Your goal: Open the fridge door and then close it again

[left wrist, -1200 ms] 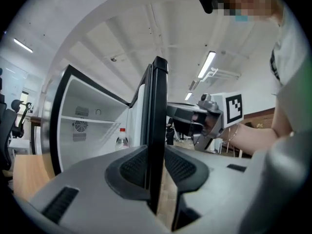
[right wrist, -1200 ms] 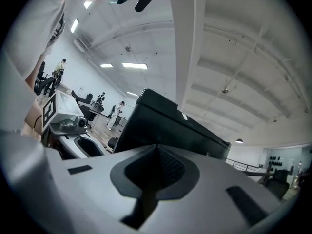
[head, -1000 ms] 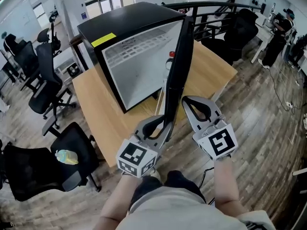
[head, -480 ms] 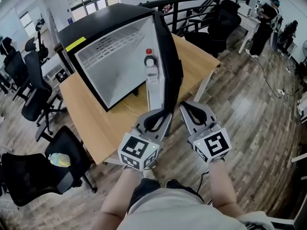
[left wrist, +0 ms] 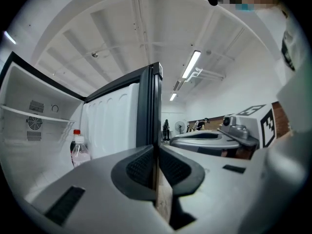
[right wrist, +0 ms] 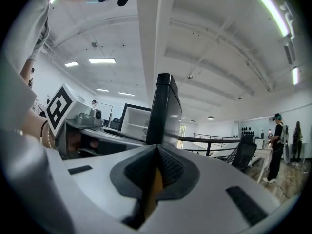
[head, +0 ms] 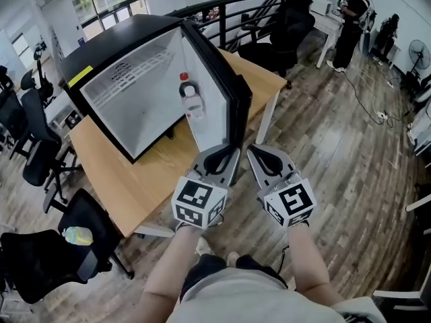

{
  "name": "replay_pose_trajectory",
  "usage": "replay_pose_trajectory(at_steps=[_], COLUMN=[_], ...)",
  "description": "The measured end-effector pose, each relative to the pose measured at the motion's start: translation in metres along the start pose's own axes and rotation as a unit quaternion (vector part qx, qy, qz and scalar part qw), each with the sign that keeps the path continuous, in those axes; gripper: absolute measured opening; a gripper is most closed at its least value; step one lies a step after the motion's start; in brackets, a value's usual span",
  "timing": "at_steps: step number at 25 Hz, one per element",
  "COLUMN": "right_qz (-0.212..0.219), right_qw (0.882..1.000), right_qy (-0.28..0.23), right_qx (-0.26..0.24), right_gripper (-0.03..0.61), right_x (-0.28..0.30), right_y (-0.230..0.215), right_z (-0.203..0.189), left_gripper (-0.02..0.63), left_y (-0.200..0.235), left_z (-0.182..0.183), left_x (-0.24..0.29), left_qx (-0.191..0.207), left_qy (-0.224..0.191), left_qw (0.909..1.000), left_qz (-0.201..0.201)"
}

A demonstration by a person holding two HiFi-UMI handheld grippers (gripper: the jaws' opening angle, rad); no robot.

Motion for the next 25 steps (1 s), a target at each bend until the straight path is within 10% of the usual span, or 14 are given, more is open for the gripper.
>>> replay_pose_trajectory(at_steps=[25], right_qz=[-0.073], right_qw=[0.997], right_qy=[0.010], right_qx=[0.037], right_gripper=[0.000], right_x=[-0.027], right_y=[-0.044], right_z=[-0.014], left_gripper=[0.025], left_y=[-0.030], left_z=[0.004], left_x=[0.069], left_qx=[0.011], left_qy=[0.011], left_qw=[0.9976], left_qz=[-0.068])
Point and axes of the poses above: the fingertips, and each gripper's own axes: x forward along the fingers, y to its left, z out of its top, the point moved 4 cm from there along -x, backward along the fingers, and after that the axes turned 4 degrees about z, right-handed, at the moved point
